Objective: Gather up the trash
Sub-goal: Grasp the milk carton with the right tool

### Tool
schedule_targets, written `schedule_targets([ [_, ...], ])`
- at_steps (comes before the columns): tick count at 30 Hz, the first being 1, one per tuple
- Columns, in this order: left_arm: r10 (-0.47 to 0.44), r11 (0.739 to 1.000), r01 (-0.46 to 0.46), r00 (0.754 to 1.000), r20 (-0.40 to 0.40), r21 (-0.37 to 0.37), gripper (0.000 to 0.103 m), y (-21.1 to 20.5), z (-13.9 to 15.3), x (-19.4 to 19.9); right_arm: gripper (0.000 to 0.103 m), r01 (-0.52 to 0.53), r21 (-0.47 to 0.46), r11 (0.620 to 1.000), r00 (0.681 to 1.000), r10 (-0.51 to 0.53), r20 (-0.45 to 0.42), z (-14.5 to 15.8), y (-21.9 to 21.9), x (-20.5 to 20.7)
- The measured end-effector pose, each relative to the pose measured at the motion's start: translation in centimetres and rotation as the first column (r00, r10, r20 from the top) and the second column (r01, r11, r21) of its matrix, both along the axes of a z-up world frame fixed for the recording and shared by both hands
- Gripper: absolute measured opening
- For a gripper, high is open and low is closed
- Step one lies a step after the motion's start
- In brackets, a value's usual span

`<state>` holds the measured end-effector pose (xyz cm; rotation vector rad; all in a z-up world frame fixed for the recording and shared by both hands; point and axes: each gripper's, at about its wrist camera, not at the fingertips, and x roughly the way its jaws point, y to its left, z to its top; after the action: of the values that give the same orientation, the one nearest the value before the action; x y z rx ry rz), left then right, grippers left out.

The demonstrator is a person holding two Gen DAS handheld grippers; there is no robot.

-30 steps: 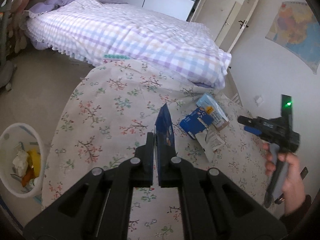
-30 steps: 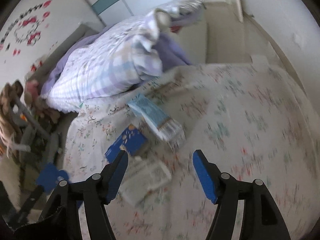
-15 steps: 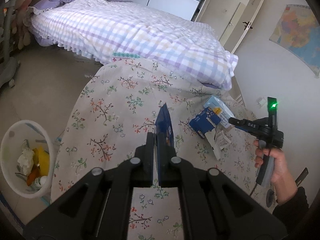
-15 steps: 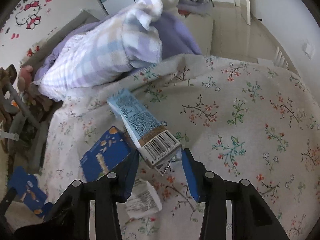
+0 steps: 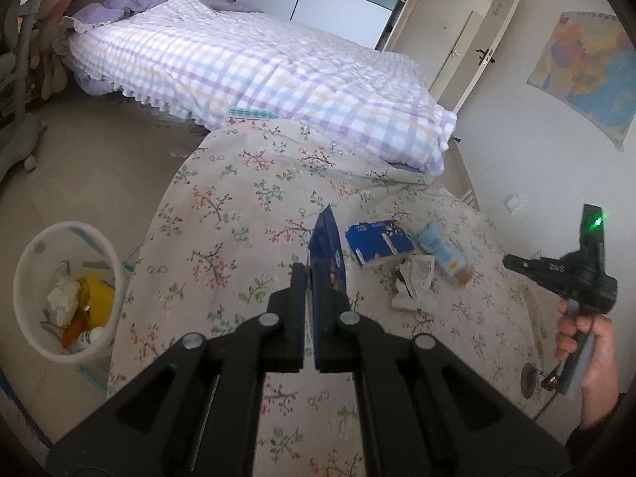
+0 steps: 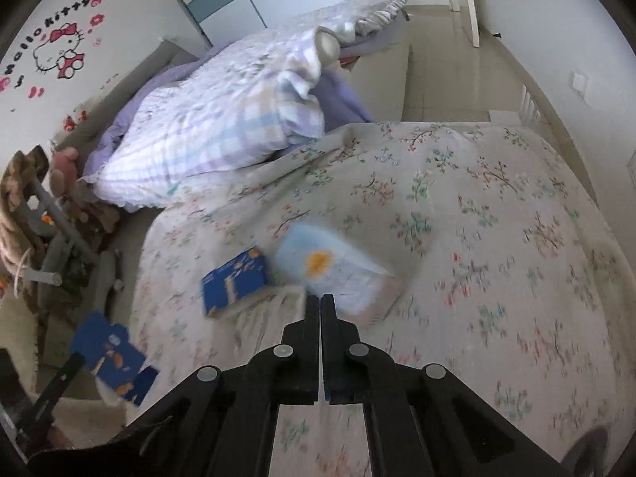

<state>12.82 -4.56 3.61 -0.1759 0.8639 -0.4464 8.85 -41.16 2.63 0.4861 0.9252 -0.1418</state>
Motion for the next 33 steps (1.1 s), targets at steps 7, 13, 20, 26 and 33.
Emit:
schedule_targets([
  [7,0.013,1.000,-0.014,0.999,0.031,0.013,0.003,1.7,0.9,-1.6,0.045,0.062,0.073,0.995,0.996,-0.066,0.055,0.2,-0.2,-4.1],
  [13,0.033,0.999,-0.033,0.999,0.027,0.029,0.003,2.5,0.3,-1.4,0.078,0.120,0.083,0.989,0.992,-0.123,0.037,-2.8,-2.0,-3.0],
  [20,0.057,0.998,-0.058,0.998,0.017,0.028,0.004,2.6,-0.1,-0.5,0.078,0.124,0.060,0.991,0.989,-0.128,0.074,-5.4,-3.7,0.3],
  [26,0.052,0.998,-0.052,0.999,-0.001,0.027,0.003,2.1,-0.6,-0.1,0.078,0.021,-0.074,0.997,0.999,-0.019,0.032,-7.4,-3.5,3.5],
  [33,0.045,0.998,-0.045,0.999,-0.011,0.043,0.003,1.8,-1.1,0.6,0.079,-0.096,-0.205,0.974,0.995,0.093,-0.022,-9.0,-2.3,5.6],
])
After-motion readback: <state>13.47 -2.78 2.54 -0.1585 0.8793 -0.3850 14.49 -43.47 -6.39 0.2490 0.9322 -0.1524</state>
